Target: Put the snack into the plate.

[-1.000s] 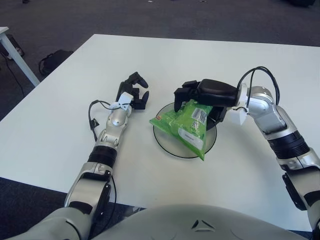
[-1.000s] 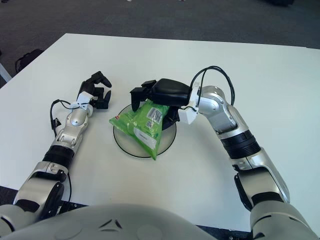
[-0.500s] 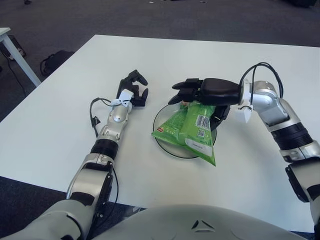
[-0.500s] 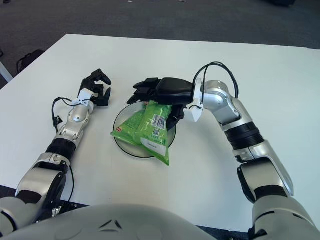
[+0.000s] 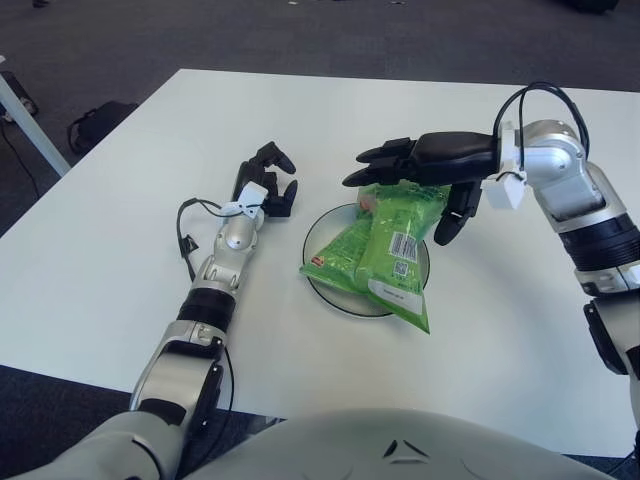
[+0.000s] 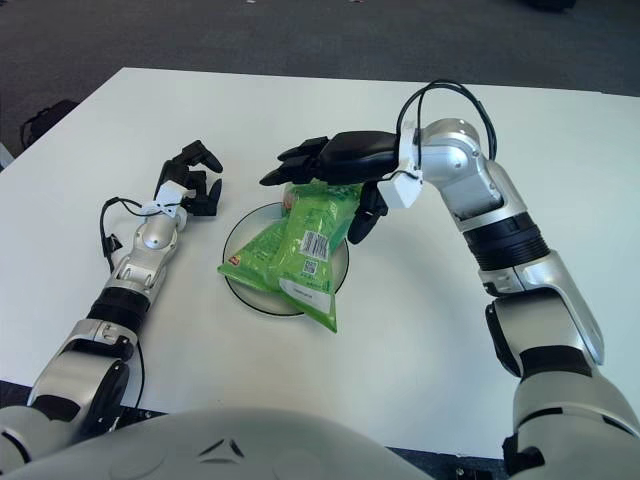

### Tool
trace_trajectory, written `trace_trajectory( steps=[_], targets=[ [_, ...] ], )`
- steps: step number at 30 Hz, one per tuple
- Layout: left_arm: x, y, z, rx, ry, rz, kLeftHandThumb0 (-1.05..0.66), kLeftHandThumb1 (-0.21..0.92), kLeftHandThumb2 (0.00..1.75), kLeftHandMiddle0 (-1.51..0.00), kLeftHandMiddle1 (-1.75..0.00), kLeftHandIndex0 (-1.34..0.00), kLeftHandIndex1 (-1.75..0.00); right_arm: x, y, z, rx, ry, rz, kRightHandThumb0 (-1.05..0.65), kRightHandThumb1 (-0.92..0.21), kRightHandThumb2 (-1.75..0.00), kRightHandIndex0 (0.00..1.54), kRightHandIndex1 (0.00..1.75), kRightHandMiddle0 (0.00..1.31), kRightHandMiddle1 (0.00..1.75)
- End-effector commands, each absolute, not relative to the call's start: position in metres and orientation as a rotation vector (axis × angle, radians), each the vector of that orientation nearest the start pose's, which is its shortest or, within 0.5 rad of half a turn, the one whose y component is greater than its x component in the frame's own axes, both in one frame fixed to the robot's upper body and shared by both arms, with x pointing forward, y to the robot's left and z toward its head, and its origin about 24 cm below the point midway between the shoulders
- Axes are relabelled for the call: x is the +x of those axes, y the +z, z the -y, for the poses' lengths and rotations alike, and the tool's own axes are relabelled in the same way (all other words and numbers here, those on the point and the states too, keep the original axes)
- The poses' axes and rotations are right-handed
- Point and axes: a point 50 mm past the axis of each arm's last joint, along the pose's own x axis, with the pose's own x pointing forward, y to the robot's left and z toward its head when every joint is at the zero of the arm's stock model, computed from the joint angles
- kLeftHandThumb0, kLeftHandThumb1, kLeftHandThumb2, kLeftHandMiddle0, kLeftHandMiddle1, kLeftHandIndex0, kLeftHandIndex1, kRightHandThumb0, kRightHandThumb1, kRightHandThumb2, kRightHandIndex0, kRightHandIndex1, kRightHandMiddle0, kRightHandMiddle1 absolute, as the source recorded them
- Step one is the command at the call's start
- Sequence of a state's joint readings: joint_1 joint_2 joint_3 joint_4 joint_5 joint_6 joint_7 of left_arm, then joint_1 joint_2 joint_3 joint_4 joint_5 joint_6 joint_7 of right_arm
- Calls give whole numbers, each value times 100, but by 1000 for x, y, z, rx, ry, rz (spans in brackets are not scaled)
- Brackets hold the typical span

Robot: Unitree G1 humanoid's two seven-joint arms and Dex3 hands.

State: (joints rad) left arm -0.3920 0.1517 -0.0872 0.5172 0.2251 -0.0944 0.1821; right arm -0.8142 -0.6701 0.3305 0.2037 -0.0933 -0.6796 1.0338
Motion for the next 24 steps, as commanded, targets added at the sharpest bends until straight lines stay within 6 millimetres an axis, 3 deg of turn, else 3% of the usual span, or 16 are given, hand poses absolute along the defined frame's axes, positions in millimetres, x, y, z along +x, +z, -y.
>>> trace_trajectory(
  steps=[1, 6, 13, 18, 24],
  targets=[
    [306, 5, -152, 453, -15, -174, -51, 24, 141, -128, -175, -67, -175, 303, 234, 124, -1392, 1315, 677, -94, -59, -48, 0, 0, 0, 0],
    [305, 6, -151, 460, -21, -178, -51, 24, 141, -128, -175, -67, -175, 308, 251, 134, -1370, 1354, 596, -96, -63, -44, 0, 0, 0, 0],
    [304, 6, -150, 470, -23, -178, -51, 24, 141, -129, -175, -67, -175, 315, 252, 138, -1239, 1436, 500, -97, -64, -42, 0, 0, 0, 0],
    [305, 6, -150, 476, -24, -182, -51, 24, 141, -129, -175, -67, -175, 333, 244, 148, -1142, 1409, 441, -98, -64, -40, 0, 0, 0, 0],
    [305, 5, -152, 477, -28, -181, -51, 24, 141, -128, -175, -67, -175, 342, 253, 165, -1087, 1362, 405, -98, -65, -40, 0, 0, 0, 0]
  ],
)
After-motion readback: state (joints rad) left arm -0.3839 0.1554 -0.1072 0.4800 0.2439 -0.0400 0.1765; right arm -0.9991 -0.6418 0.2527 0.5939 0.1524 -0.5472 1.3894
